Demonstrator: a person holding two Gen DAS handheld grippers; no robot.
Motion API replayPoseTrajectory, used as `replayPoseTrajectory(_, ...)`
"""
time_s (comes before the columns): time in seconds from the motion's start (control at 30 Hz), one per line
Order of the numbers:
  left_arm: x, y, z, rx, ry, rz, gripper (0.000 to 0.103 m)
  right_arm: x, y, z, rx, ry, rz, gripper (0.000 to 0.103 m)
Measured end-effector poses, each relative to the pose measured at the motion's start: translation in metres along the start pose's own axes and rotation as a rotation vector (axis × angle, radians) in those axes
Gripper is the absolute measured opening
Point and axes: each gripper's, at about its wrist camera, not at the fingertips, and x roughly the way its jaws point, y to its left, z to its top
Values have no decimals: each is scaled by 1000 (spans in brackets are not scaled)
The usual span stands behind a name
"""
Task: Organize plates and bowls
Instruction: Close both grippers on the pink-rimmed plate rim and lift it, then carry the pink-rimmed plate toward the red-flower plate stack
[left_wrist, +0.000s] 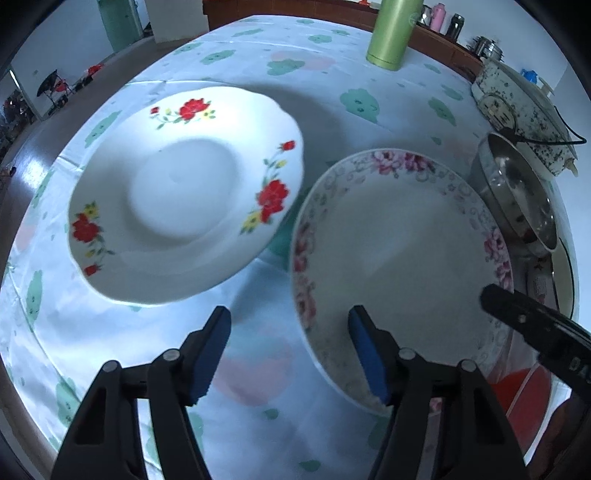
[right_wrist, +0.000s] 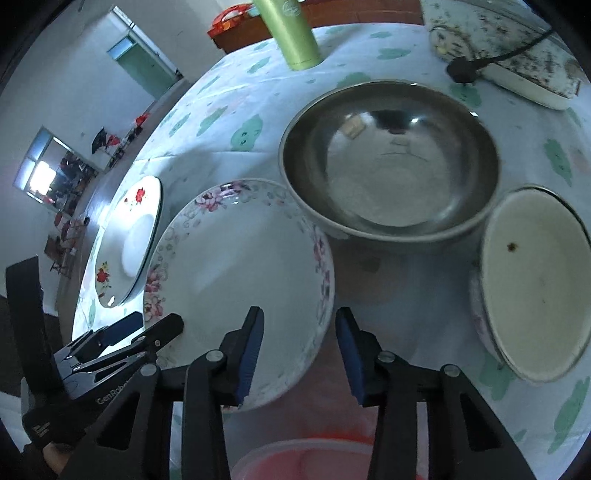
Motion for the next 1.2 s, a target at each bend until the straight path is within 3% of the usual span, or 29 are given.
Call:
replayPoseTrajectory(0.13, 3, -3, 3, 9, -1, -30, 58, 12, -3, 5, 10, 35, 14, 35)
replayPoseTrajectory(0.23, 0, 3, 7, -21, 2, -55, 40, 15, -1, 8, 1, 46, 21, 33)
replayPoseTrajectory(0.27, -1, 6, 7, -30, 4, -59, 39, 16, 0, 9, -6, 48, 20, 33)
replayPoseTrajectory(0.47, -16, 20, -1, -44, -26, -46, 44, 19, 0, 11, -20, 57, 26, 32)
replayPoseTrajectory(0.8, -30, 30, -3, -119, -58, -39, 42, 21, 0, 14, -35, 62, 38, 32)
replayPoseTrajectory(1.2, 3, 9, 4, -83, 27, -141, 42, 16, -6, 13, -47, 56, 45, 32)
